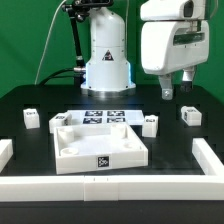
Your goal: Assemble one leg
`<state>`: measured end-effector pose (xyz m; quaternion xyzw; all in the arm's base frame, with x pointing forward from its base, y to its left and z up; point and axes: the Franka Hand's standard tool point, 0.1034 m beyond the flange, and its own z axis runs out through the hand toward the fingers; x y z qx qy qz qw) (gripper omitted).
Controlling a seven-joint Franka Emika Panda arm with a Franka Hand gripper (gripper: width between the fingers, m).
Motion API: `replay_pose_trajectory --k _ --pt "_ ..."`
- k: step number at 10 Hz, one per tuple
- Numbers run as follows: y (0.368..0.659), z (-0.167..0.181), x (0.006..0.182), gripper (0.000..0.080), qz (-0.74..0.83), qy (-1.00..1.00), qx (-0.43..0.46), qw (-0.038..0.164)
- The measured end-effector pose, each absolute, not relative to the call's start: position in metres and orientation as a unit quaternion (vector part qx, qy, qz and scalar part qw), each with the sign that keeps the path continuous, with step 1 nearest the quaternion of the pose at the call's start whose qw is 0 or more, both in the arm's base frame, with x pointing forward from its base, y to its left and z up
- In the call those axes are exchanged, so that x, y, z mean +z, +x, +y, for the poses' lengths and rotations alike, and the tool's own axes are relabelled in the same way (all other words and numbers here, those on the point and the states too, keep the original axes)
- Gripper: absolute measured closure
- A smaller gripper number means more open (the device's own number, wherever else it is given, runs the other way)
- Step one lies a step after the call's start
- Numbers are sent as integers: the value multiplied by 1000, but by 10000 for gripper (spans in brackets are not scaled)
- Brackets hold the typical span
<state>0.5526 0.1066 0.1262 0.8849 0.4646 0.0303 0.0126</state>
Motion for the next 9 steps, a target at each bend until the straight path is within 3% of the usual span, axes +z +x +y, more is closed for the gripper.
replay_pose_trajectory --k 6,9 --pt "552 106 125 150 464 885 29 12" --pt "522 74 99 150 587 808 39 19"
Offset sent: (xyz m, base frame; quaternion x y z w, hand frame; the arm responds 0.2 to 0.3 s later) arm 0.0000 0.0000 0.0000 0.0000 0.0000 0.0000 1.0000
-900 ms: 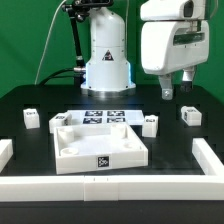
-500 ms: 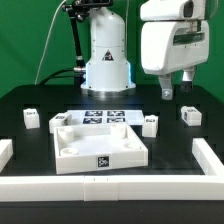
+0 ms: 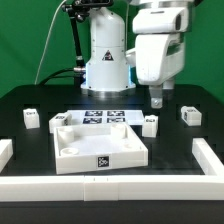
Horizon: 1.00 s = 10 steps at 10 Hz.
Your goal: Assemble one leg
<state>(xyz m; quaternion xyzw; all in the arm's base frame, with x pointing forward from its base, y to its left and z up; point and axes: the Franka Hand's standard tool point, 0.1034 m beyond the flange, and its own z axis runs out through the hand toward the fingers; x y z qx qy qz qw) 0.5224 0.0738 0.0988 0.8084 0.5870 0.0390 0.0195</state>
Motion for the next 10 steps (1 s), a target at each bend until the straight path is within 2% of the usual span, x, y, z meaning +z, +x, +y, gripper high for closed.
replay_pose_trajectory --k 3,7,8,9,10 --pt "502 24 80 150 618 786 23 14" --pt "504 29 81 150 609 793 24 13" --pt "502 26 78 150 637 770 31 21" --pt "487 14 68 150 673 738 40 31" --pt "469 3 59 150 694 718 35 32"
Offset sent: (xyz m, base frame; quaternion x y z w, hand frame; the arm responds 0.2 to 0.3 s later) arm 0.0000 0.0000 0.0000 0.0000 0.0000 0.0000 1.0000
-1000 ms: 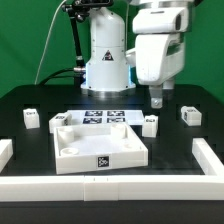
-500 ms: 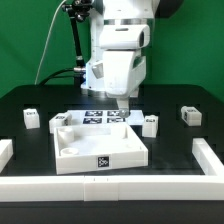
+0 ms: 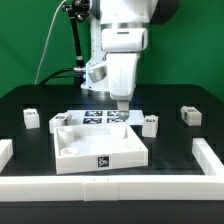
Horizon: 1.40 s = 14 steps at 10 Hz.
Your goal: Assemble one leg
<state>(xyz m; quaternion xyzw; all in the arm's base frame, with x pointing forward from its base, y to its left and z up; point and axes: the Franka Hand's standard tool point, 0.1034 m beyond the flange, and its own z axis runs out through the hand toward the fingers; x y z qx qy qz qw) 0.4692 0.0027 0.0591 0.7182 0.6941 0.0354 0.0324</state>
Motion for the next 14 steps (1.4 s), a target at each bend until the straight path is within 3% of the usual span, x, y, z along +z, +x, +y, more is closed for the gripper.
replay_pose_trajectory --k 4,8,10,14 --pt "443 -23 47 150 746 665 21 37" --pt "443 -22 44 150 741 670 21 35" --pt "432 -28 22 150 740 672 11 18" --pt "422 -35 6 150 734 679 6 6"
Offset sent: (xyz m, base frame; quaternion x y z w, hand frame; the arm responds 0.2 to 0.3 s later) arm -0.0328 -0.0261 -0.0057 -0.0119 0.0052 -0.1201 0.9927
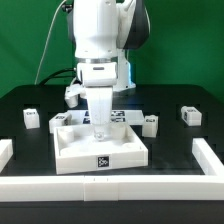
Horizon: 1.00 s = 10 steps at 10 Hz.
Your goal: Assemble one leg
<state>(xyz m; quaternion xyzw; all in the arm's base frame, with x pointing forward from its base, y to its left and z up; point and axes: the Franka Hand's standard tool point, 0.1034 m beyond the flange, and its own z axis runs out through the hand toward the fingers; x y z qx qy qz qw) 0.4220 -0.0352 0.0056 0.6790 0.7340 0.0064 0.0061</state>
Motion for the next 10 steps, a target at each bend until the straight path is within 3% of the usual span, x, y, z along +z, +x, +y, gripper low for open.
replay_pose_trajectory --k 1,2,4,5,6,10 --pt "422 -35 6 150 734 679 6 6" --pt "422 -35 5 239 734 680 6 6" --pt "422 -35 5 558 733 680 6 6" --pt "422 -35 5 558 733 680 6 6" --pt "422 -35 5 727 734 680 6 6" --pt "421 -35 5 740 733 681 6 6"
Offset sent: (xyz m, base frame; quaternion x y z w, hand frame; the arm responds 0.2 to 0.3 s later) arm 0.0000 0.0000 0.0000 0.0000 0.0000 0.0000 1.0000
